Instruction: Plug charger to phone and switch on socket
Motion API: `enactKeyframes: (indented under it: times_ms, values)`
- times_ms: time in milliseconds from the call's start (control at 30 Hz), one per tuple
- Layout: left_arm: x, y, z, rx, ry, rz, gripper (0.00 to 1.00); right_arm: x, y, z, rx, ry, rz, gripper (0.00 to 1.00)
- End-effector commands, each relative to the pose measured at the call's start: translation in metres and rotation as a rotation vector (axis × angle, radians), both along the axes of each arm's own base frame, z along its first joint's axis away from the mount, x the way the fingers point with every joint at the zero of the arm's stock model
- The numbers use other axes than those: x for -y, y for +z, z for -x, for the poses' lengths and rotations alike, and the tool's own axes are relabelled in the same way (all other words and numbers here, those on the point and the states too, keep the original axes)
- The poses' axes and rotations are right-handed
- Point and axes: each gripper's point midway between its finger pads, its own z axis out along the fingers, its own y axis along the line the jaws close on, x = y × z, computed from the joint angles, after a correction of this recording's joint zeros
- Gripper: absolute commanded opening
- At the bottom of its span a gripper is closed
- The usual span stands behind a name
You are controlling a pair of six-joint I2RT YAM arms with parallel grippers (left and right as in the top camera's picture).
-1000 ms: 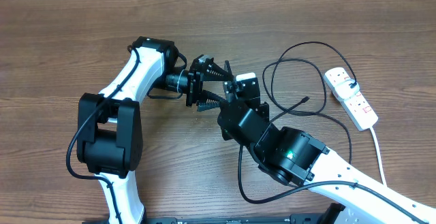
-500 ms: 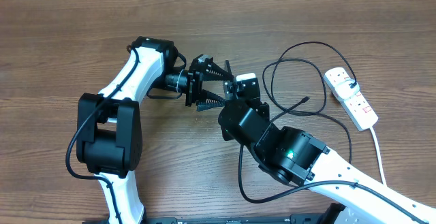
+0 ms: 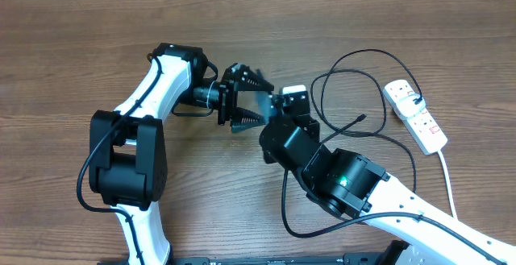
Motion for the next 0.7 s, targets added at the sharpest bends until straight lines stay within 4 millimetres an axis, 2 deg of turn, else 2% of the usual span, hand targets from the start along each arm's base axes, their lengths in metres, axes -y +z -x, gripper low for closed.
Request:
enactKeyframes:
  times_ms: [0,133,233,367,433,500,533,600,667]
  values:
    - [0.005,0.01,-0.005,0.047,-0.002,0.038,1.0,-0.014,0.008,0.002,0.009,0.051,-0.046,0.04]
    - [-0.005,0.008,-0.02,0.1,0.032,0.047,1.0,-0.004,0.011,-0.011,0.015,-0.022,-0.083,0.04]
    - [-0.024,0.005,-0.039,0.179,0.082,0.032,1.0,0.018,0.011,-0.027,0.001,-0.166,-0.135,0.04]
    - [-0.062,-0.014,-0.057,0.237,0.135,-0.156,1.0,0.062,0.004,-0.046,-0.063,-0.409,-0.239,0.04]
    - [-0.085,-0.017,-0.059,0.269,0.154,-0.245,1.0,0.092,-0.001,-0.051,-0.099,-0.546,-0.277,0.04]
    - [-0.111,-0.002,-0.056,0.37,0.171,-0.302,0.99,0.12,-0.009,-0.053,-0.147,-0.671,-0.31,0.04]
    - [-0.117,0.003,-0.055,0.398,0.174,-0.31,0.98,0.125,-0.011,-0.053,-0.16,-0.695,-0.322,0.04]
    - [-0.137,0.025,-0.045,0.526,0.187,-0.342,0.96,0.135,-0.017,-0.055,-0.226,-0.766,-0.397,0.04]
    - [-0.155,0.051,-0.03,0.659,0.206,-0.375,0.96,0.133,-0.021,-0.057,-0.296,-0.793,-0.498,0.04]
